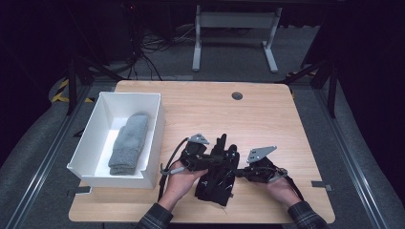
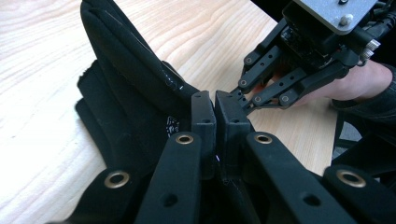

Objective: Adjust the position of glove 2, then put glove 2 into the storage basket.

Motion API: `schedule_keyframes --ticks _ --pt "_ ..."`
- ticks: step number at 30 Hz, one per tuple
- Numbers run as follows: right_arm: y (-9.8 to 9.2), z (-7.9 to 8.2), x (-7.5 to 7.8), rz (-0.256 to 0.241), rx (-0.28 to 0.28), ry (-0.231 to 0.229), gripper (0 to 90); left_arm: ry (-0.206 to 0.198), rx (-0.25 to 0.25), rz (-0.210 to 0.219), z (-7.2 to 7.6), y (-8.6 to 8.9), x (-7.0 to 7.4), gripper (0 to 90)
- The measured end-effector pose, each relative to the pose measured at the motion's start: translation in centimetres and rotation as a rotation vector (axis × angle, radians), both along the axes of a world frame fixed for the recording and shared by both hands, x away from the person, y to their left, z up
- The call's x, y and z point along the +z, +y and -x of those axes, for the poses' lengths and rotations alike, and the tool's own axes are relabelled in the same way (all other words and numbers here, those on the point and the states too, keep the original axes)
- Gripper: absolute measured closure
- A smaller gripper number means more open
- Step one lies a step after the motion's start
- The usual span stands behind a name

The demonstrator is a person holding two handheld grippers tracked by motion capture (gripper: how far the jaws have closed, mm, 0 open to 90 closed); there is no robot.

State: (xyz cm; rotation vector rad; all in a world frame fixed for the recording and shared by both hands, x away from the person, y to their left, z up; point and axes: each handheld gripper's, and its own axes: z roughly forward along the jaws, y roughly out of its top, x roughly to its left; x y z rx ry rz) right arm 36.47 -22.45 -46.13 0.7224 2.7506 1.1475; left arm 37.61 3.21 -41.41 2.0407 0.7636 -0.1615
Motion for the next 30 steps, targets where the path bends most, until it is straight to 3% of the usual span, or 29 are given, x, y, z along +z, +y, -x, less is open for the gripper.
schedule_keyframes --ticks 19,24,25,30 --pt "1.2 0.2 0.0 0.004 0.022 -0.007 90.0 0.021 -0.041 -0.025 0.0 -1.9 -1.4 86.4" --pt "1.1 0.2 0.1 0.006 0.023 -0.011 90.0 0.015 -0.055 0.003 0.1 -1.8 -1.4 78.1" --pt "0.7 0.3 0.4 -0.001 0.014 -0.021 90.0 0.010 -0.052 0.012 0.3 -1.7 -1.2 73.2" --pt "-1.2 0.2 0.9 0.000 -0.043 -0.046 86.7 0.010 -0.075 0.011 0.7 -1.6 -1.0 87.2"
